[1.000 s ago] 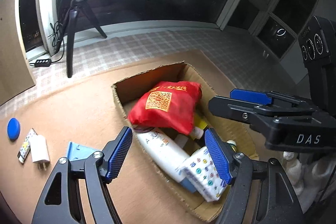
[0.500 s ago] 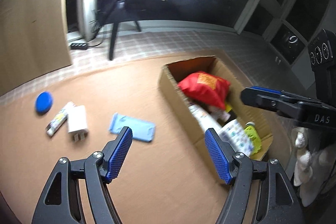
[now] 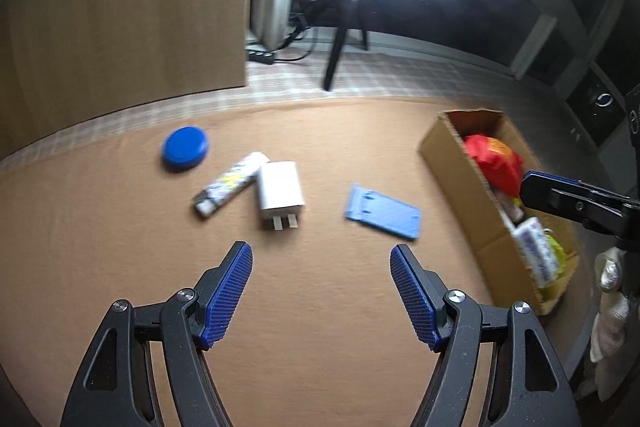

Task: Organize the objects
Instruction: 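Move both grippers back toward the white charger and lighter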

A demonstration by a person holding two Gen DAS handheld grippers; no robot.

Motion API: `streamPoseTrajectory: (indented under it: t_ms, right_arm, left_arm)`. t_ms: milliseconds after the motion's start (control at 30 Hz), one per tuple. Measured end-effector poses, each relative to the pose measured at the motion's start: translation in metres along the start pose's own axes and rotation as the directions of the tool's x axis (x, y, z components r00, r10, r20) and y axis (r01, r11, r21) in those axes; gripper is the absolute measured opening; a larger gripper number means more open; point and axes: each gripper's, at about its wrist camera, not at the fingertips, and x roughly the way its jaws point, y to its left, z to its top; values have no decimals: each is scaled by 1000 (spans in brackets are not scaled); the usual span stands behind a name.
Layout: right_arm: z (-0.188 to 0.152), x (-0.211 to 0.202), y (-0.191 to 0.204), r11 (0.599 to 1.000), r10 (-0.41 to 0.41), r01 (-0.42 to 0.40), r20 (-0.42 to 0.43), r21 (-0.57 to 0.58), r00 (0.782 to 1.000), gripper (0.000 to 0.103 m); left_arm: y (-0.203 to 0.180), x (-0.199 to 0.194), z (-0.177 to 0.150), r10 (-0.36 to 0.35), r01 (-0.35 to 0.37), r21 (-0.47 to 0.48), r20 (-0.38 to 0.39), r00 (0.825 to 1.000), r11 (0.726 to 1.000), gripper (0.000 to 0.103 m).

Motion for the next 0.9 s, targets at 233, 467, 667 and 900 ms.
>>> streamPoseTrajectory:
  t_ms: [233, 467, 667, 900]
  right_arm:
    - [14, 46, 21, 997, 68, -67, -61, 26, 996, 63]
    - [27, 96, 38, 989, 140, -134, -125, 57, 982, 63]
    - [36, 131, 47, 987, 156, -147, -176, 65, 972, 63]
    - [41, 161, 41, 983, 171, -152, -222, 100, 960, 59]
  left_arm:
    - [26, 14, 3, -27, 26, -40, -11, 1000, 999, 75]
    - [41, 40, 8, -81, 79, -74, -35, 996, 994, 74]
    - [49, 64, 17, -110, 105, -89, -54, 992, 990, 70]
    - [52, 88, 24, -141, 133, -102, -77, 987, 986, 62]
